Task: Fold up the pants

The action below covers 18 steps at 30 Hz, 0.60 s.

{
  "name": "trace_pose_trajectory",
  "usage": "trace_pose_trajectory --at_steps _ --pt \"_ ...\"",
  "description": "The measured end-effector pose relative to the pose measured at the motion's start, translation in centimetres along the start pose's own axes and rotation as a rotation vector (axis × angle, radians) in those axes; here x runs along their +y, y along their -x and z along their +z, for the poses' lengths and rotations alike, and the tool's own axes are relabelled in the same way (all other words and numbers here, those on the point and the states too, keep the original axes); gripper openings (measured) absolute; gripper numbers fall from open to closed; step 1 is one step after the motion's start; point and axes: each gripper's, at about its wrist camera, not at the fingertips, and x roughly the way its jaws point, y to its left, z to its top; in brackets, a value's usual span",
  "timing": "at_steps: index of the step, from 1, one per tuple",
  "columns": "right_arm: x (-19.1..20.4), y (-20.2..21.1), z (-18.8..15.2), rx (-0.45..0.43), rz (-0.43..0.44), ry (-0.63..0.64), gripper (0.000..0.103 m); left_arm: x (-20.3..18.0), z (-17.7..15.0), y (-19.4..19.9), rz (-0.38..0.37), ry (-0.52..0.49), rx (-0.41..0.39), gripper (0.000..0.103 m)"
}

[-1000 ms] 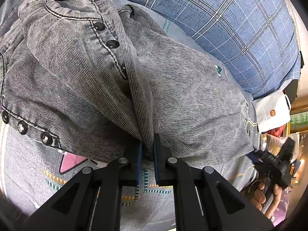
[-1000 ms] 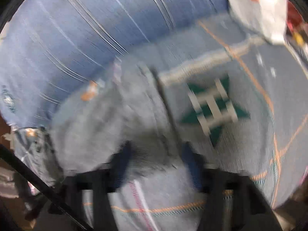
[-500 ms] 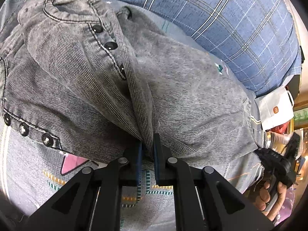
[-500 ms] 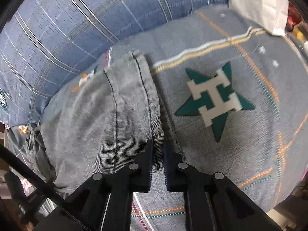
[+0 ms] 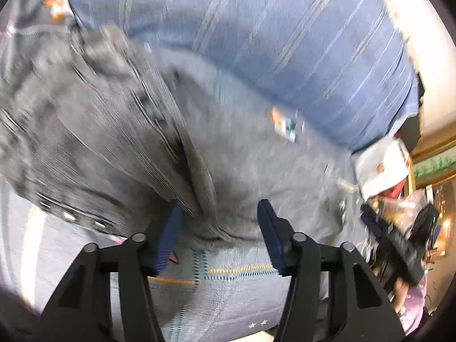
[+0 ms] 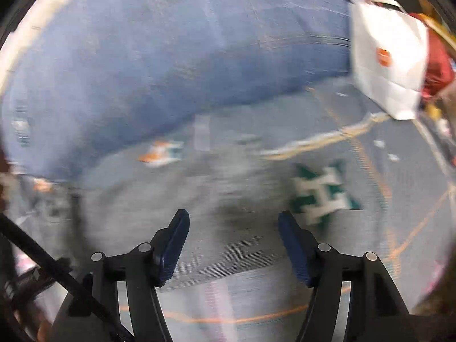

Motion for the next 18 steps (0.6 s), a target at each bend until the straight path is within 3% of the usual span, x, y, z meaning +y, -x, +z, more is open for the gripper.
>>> trace_pose_trajectory --at_steps 3,7,11,12,14,15,17,18 --pt "4.3 -0.6 -0.1 0.060 0.259 0.046 0.067 1.6 2.0 3.2 0.030 0.025 -0.041 0.054" --pt "11.5 -4.9 0.7 0.188 0.444 0.137 0.067 5.4 5.1 5.2 0.110 0.091 -0.076 0.060" --pt "17.7 -11.2 0.7 0.293 0.501 0.170 0.067 10.1 7.4 4.7 0.106 0.169 -0.112 0.060" --pt "18.7 -13.0 0.8 0.314 0.510 0.164 0.065 11.4 7.7 4.4 0.124 0.196 -0.137 0.060" --pt "20.9 -16.4 1.0 0.345 0.502 0.155 0.062 12.9 8.1 4.3 0.172 0.252 -0.108 0.060" --pt "21.8 -17.6 0.8 0.353 0.504 0.166 0.055 13.5 8.4 4.4 0.127 0.262 -0.110 0.060" --pt "23.8 -19.9 0.2 0.373 0.479 0.215 0.052 14.0 9.2 4.5 0.099 0.272 -0.095 0.060" --pt "25.0 -21.5 -0.2 0.373 0.412 0.252 0.047 14.1 9.4 4.7 0.102 0.278 -0.103 0.060"
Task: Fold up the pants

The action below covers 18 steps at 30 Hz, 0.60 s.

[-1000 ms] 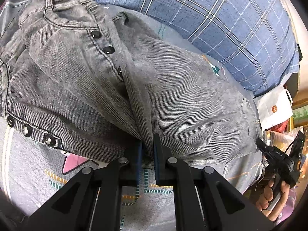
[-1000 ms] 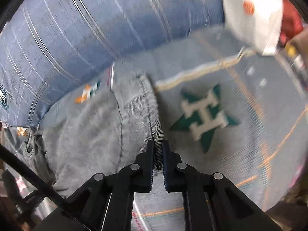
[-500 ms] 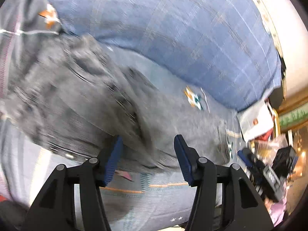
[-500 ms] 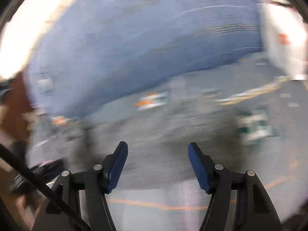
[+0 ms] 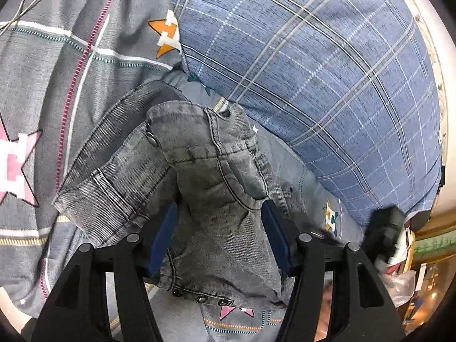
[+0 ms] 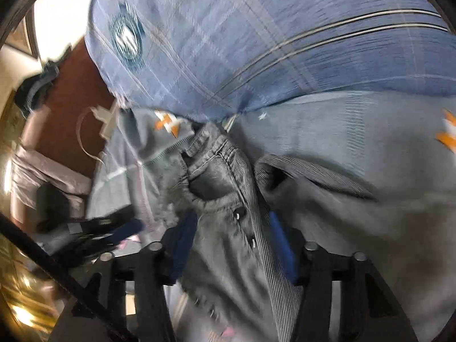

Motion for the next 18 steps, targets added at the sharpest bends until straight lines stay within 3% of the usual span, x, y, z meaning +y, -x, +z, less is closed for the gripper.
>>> trace_pose_trajectory --at_steps 1,2,3,7,8,10,12,13,14,15,16,17,18 --pt "0.1 -0.8 0.1 0.013 -0.030 0.000 0.039 0.1 0.1 0.2 0.006 0.004 -0.007 0.060" --pt "0.2 -1.6 -0.1 0.025 -0.044 -0.004 0.017 0.1 0.2 0.3 0.013 0.004 -0.007 0.060" --pt "0.3 -1.7 -0.4 0.013 -0.067 -0.011 0.009 0.1 0.2 0.2 0.013 0.005 0.001 0.060" --pt "1.8 1.0 -2.4 -0.055 -0.029 -0.002 0.010 0.5 0.3 0.1 -0.012 0.026 0.031 0.060" --pt "2.5 1.9 -3.2 -0.076 -0.002 0.019 0.014 0.3 0.3 0.1 -0.011 0.024 0.030 0.060" --pt "3.2 1.9 -4.2 -0.064 0.015 0.039 0.014 -0.1 0.2 0.0 -0.005 0.014 0.022 0.060" --pt "3.8 0.6 -4.0 -0.022 -0.024 0.060 0.014 -0.3 0.1 -0.4 -0.002 0.006 0.027 0.060" --pt "4.0 0.1 -3.9 -0.011 -0.089 0.067 0.014 -0.3 0.1 -0.6 0.003 0.001 0.032 0.060" --pt "4.0 0.5 -3.8 -0.047 -0.119 0.061 0.015 -0.3 0.0 -0.8 0.012 -0.001 0.035 0.060" --pt "4.1 1.2 -3.8 -0.079 -0.117 0.057 0.027 -0.2 -0.1 -0.9 0.022 -0.002 0.037 0.060" --pt "4.1 2.0 -3.3 -0.115 -0.093 0.049 0.041 -0.1 -0.2 -0.9 0.023 0.000 0.037 0.060" --pt "4.0 2.5 -2.8 -0.142 -0.070 0.038 0.069 0.0 -0.1 -0.9 0.020 0.007 0.037 0.060" --pt "3.6 2.8 -2.2 -0.161 -0.055 0.030 0.074 0.1 -0.1 -0.8 0.013 0.011 0.038 0.060"
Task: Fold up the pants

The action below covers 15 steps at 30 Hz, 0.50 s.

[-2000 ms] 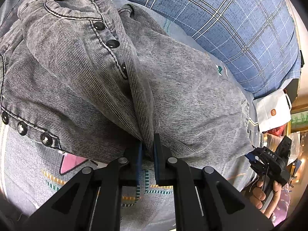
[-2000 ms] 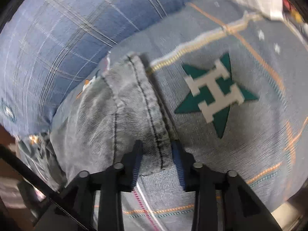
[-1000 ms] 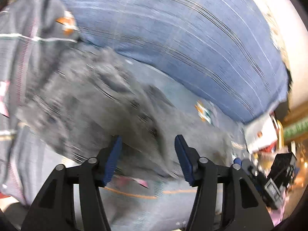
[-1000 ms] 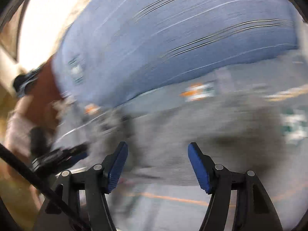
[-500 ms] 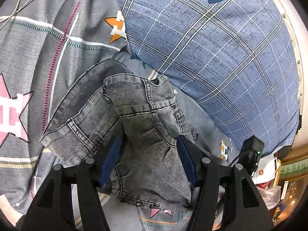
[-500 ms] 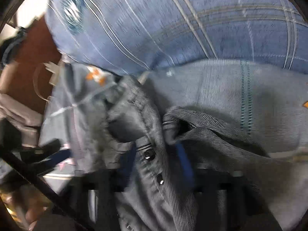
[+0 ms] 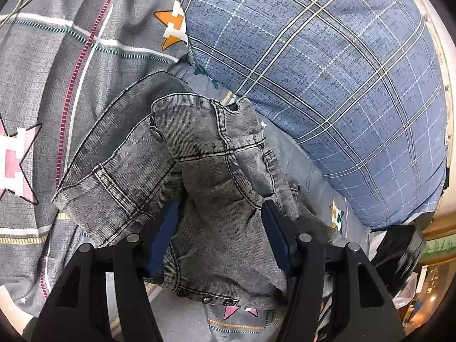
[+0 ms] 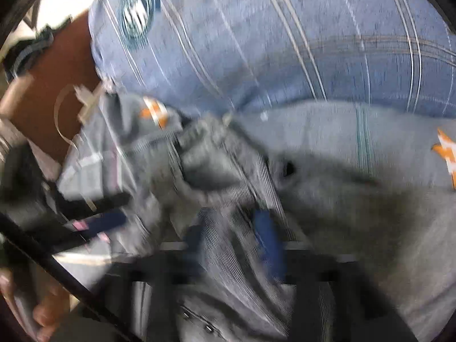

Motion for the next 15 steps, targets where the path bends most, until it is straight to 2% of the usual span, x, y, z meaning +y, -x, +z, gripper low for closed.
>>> trace_pose_trajectory --at_steps 2,3,5,7,10,13,14,15 --pt "-0.4 -1.3 1.5 0.025 0.015 -0.011 0.071 0.0 0.1 0.2 -0.019 0.007 0.000 0.060" --pt "-0.8 -2.3 2.2 0.069 0.037 -0.017 0.060 0.0 0.2 0.4 -0.031 0.009 -0.003 0.060" --pt "-1.1 -3.7 2.5 0.120 0.047 -0.006 0.054 -0.2 0.3 0.9 -0.039 -0.001 -0.018 0.060" --pt "-1.5 -4.7 2.6 0.129 -0.017 0.009 0.055 0.0 0.4 1.2 -0.034 -0.001 -0.026 0.060" --pt "-2.0 -6.2 2.6 0.162 -0.007 -0.012 0.050 0.4 0.7 1.1 -0.048 0.024 -0.018 0.060" --pt "-2.4 -6.7 2.3 0.165 -0.019 -0.005 0.042 0.5 0.7 1.0 -0.044 0.029 -0.011 0.060" --pt "-2.3 -6.9 2.2 0.179 -0.028 0.009 0.032 0.5 0.7 0.9 -0.041 0.029 -0.010 0.060" --pt "-2.2 -6.8 2.2 0.174 -0.038 0.019 0.030 0.5 0.7 0.9 -0.037 0.028 -0.009 0.060"
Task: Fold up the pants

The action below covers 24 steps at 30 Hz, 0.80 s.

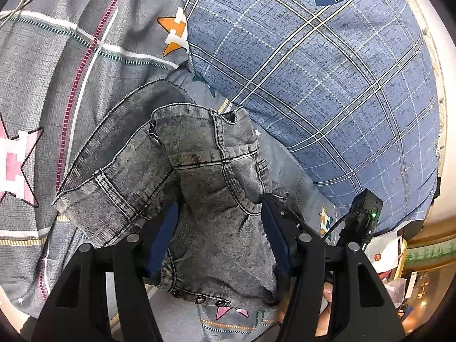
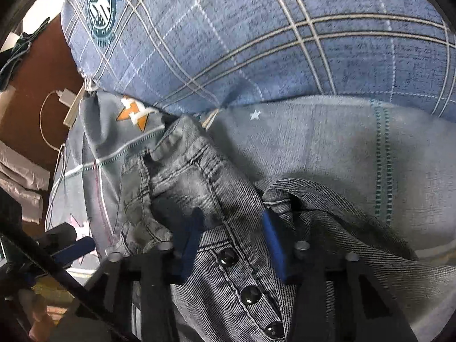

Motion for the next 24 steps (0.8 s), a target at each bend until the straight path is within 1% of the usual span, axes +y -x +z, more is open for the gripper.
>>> trace_pose_trajectory --at_steps 3,4,5,6,8,11,13,14,15,16,17,18,19,21,24 --pt "-0.5 1.5 -0.1 -0.042 0.051 -0.028 0.034 0.0 -0.1 0.0 -0.001 0.001 -0.001 0.060" --pt "-0.8 1.8 0.0 -0.049 0.059 -0.049 0.039 -0.1 -0.1 -0.2 0.001 -0.001 0.000 0.060" --pt "-0.9 1.7 0.2 -0.046 0.061 -0.058 0.045 -0.1 -0.1 -0.2 0.001 -0.003 0.002 0.060" --pt "-1.1 1.6 0.2 -0.032 0.058 -0.058 0.043 -0.1 -0.1 -0.3 -0.001 -0.004 0.004 0.060" --pt "-1.3 1.4 0.3 -0.021 0.045 -0.056 0.043 -0.2 -0.2 -0.3 0.001 -0.007 0.007 0.060" --pt "-1.7 1.5 0.3 -0.019 0.047 -0.059 0.043 -0.2 -0.1 -0.3 0.004 -0.009 0.007 0.060" --pt "-1.5 1.2 0.1 0.000 0.050 -0.044 0.043 -0.4 0.0 -0.2 0.008 -0.017 0.001 0.060" --pt "-0.9 1.0 0.0 0.008 0.034 -0.019 0.036 -0.5 0.1 -0.2 0.013 -0.025 -0.001 0.060" --pt "-0.4 1.0 0.0 0.012 0.029 0.009 0.014 -0.6 0.1 -0.3 0.020 -0.033 -0.001 0.060" --pt "0.2 1.0 -0.1 0.014 0.024 0.031 0.005 -0.5 0.2 -0.5 0.021 -0.037 0.002 0.060" --pt "0.6 1.4 -0.2 -0.003 0.010 0.042 0.005 -0.5 0.2 -0.6 0.021 -0.038 0.008 0.060" --pt "1.3 2.3 -0.6 -0.037 0.009 0.067 0.001 -0.4 0.3 -0.9 0.019 -0.036 0.019 0.060" --pt "1.9 3.2 -0.9 -0.058 0.022 0.084 0.001 -0.2 0.3 -1.1 0.018 -0.032 0.027 0.060" --pt "3.2 5.6 -2.3 -0.109 0.064 0.122 0.001 0.0 0.3 -1.3 0.006 -0.020 0.043 0.060" --pt "5.0 8.7 -5.0 -0.158 0.139 0.176 0.000 -0.5 0.1 -1.1 -0.031 -0.033 0.042 0.060"
